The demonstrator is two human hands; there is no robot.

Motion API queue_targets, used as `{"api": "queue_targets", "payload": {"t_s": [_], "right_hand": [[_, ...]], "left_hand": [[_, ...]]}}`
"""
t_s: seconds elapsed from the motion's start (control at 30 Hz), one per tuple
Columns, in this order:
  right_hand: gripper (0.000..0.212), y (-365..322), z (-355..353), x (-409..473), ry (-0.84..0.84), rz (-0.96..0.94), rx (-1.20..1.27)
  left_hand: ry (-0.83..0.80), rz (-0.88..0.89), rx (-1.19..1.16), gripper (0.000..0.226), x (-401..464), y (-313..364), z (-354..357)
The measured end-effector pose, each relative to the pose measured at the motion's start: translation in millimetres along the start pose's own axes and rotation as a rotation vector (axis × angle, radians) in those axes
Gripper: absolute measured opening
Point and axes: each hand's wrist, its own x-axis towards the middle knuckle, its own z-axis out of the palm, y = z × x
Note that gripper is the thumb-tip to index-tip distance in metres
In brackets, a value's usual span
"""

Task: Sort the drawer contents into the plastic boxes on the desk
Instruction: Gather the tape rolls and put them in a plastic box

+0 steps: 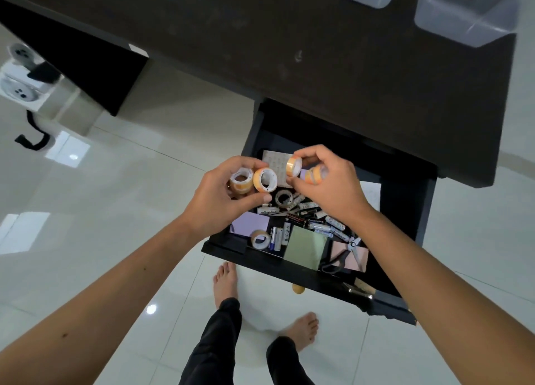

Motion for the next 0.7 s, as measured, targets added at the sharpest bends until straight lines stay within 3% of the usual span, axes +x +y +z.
{"api": "queue_targets", "payload": {"t_s": [0.33, 0.7], "right_hand": [[0.047, 13.4, -60.5, -48.0, -0.042, -0.044, 0.009], [0.036, 24.0, -72.6, -70.1, -0.051, 0.053, 0.042]], "left_hand": [[-0.112, 0.018, -0.026, 0.049, 11.6, 9.0, 57.6], [-0.14, 0.074, -0.025, 0.051, 9.5, 22.1, 106.6]]}}
